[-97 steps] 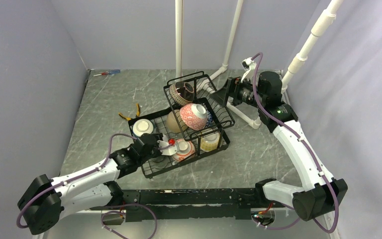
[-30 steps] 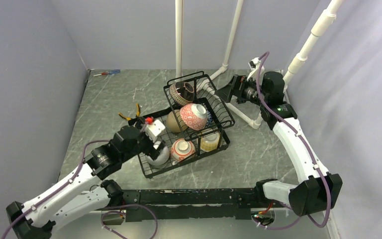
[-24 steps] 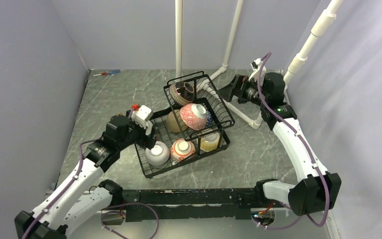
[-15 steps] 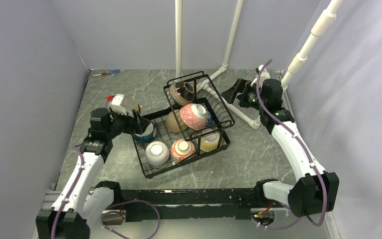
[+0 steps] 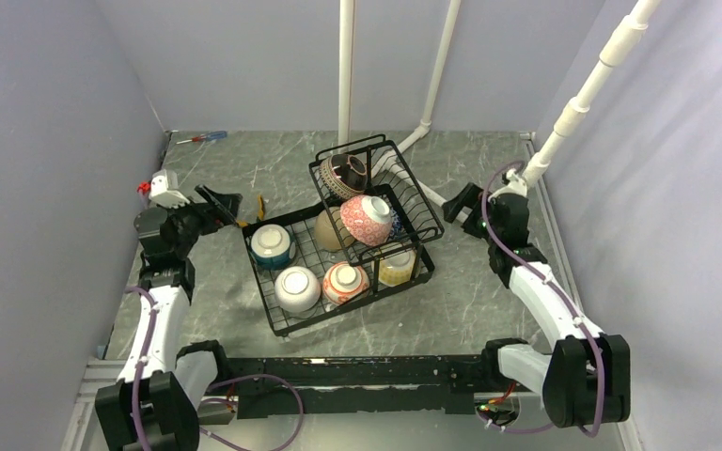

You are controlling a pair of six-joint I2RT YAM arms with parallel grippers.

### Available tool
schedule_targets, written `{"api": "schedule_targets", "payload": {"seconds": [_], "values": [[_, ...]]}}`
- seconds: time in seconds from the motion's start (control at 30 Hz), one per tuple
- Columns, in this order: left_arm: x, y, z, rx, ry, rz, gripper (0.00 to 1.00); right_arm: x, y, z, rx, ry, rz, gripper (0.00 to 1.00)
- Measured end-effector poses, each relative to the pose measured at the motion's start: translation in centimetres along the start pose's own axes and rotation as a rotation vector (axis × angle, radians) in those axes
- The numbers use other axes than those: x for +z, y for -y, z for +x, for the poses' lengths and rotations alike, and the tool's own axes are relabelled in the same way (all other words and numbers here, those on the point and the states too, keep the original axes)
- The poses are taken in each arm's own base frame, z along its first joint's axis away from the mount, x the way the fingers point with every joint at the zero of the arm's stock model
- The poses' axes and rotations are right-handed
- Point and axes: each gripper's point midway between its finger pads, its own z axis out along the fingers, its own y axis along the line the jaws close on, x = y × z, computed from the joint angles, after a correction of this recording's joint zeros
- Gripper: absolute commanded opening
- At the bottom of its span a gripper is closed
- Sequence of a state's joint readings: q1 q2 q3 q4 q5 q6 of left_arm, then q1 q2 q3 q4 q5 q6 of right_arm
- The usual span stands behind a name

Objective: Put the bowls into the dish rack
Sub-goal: Reset both arms

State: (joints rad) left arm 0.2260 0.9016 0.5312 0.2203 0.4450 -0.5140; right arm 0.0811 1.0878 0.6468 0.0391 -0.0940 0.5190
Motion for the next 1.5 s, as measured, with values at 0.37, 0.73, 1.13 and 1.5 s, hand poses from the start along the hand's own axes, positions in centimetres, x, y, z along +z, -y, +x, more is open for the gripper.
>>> {"api": "schedule_targets", "payload": {"seconds": [0.37, 0.73, 1.13, 1.5], "values": [[1.2, -3.1, -1.6, -0.027, 0.088, -0.141, 0.95, 0.3, 7.5, 3.0, 0.06, 0.072, 0.227, 1.0], [0.9, -6.8, -3.1, 0.067, 0.264, -0.278, 0.95, -1.1, 8.0, 1.0, -0.035, 0.168, 0.255, 1.0], [0.1, -14.4, 1.4, 0.182, 0.206, -0.567, 0.95, -2.8, 11.2, 1.2, -0.124, 0.242, 0.385, 1.0], [2.9, -12.7, 6.3, 0.397, 0.06, -0.522, 0.95, -3.6, 13.1, 2.8, -0.199, 0.297, 0.41, 1.0]]}}
